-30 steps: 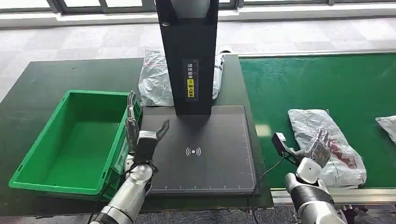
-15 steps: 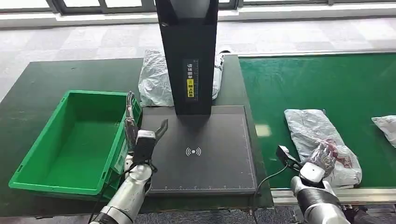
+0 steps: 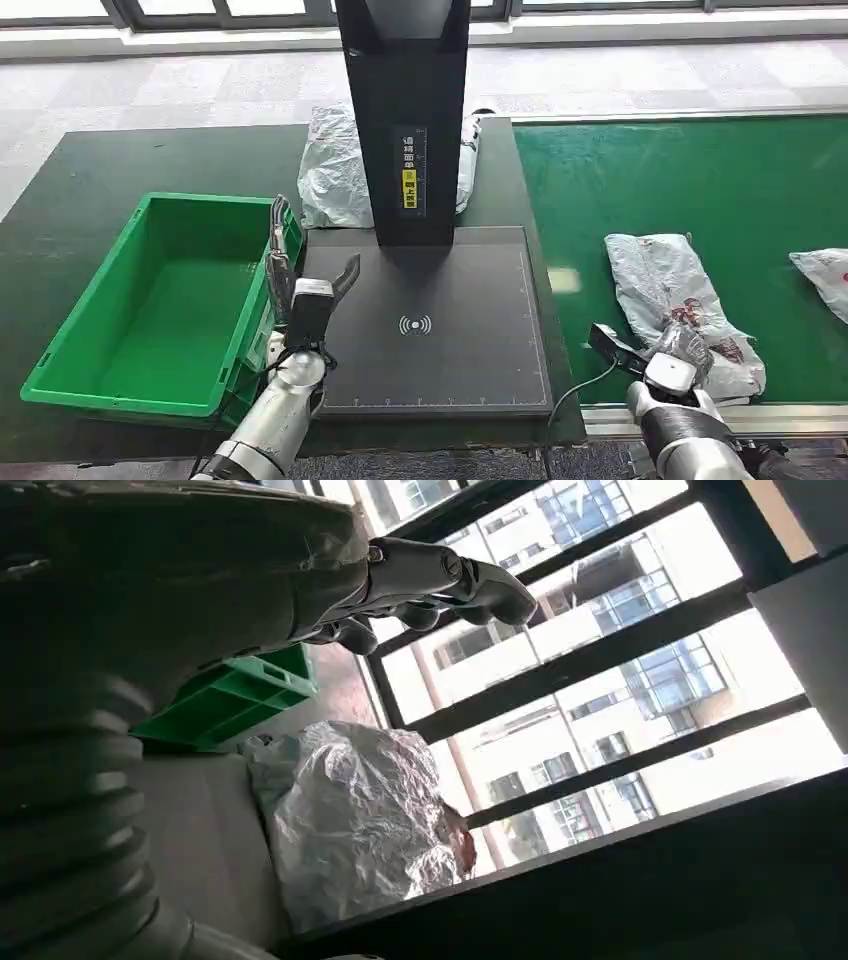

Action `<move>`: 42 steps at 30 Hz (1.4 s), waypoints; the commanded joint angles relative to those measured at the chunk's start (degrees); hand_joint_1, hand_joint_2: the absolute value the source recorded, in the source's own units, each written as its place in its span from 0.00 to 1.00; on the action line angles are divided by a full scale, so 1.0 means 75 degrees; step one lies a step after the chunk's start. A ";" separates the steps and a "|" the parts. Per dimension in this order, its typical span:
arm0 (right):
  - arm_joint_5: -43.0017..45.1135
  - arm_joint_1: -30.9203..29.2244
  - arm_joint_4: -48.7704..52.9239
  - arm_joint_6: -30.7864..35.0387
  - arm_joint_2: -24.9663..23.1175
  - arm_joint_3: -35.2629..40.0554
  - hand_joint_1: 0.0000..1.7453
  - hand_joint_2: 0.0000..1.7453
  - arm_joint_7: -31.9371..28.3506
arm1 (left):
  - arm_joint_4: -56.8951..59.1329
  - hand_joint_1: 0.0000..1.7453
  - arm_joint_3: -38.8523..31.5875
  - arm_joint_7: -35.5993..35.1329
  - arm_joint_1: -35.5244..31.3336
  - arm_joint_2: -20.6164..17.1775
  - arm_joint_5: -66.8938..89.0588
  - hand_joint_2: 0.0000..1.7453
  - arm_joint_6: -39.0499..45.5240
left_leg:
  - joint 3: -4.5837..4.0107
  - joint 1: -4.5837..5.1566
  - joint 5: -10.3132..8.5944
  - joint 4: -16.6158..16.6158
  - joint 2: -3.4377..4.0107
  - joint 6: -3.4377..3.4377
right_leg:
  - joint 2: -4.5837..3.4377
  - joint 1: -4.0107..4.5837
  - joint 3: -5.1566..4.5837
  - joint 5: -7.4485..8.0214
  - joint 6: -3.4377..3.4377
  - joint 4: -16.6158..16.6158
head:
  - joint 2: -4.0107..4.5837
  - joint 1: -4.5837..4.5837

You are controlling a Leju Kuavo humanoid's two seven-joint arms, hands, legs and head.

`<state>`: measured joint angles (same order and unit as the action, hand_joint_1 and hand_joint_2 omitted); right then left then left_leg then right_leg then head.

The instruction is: Moved the parcel from conveyor to table for the left to box.

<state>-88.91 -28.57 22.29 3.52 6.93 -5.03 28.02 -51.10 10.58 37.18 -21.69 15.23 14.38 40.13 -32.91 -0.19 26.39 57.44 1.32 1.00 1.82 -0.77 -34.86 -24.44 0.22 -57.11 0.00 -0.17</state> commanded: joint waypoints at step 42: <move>0.5995 0.0638 0.3541 -0.0471 -0.1158 0.5992 0.00 1.00 -0.3941 | -0.0113 0.00 -0.0144 -0.0123 -0.0675 -0.0250 0.1423 1.00 -0.0017 | 0.0007 -0.0020 -0.0009 -0.0011 0.0006 0.0008 | -0.0036 0.0015 0.0002 0.0003 -0.0005 0.0005 | 0.0003 0.0000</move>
<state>-44.09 -21.57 51.84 0.57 -7.15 32.24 -4.30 -53.77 6.71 36.65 -25.31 16.19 22.18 40.15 -32.98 -0.33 26.33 57.43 1.47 1.09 1.64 -0.67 -34.98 -24.42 0.20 -57.16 0.02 -0.17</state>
